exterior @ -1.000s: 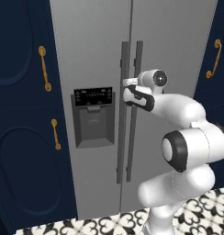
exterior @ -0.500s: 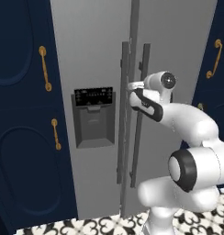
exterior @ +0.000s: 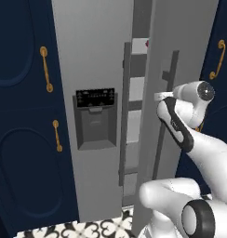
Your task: Take the strawberry from the fridge and place it on top of the pancake, located on the dining counter.
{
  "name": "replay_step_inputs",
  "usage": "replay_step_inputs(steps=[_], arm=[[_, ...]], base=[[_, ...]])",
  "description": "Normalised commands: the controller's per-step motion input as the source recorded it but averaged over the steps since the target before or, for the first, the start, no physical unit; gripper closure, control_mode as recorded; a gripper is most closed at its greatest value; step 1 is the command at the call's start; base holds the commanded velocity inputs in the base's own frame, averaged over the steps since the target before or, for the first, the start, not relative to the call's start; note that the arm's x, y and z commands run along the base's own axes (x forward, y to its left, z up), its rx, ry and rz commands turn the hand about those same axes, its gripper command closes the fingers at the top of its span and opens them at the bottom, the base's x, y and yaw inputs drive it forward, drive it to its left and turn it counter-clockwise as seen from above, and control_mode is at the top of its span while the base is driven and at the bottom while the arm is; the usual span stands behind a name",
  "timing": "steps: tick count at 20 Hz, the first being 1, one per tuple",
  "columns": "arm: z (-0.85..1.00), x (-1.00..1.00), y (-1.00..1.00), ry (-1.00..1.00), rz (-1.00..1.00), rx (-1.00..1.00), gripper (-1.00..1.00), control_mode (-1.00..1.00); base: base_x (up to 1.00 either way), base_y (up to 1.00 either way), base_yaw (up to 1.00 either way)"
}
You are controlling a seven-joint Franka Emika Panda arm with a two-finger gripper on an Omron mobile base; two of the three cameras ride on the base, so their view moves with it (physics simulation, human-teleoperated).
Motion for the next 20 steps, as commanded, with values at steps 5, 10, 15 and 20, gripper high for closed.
replay_step_inputs(steps=[5,10,15,20], arm=[[-0.02,-1.00,-1.00,0.08,-0.20,0.14,1.00,-1.00],[0.00,-0.91,-1.00,0.17,-0.24,0.15,1.00,-1.00],[0.00,-0.76,-1.00,0.17,-0.21,0.16,-1.00,-1.00],[0.04,-0.94,-0.93,0.07,-0.19,0.12,-1.00,-1.00]], base=[[0.00,0.00,0.00],[0.00,0.00,0.00],[0.00,0.00,0.00],[0.00,0.00,0.00]])
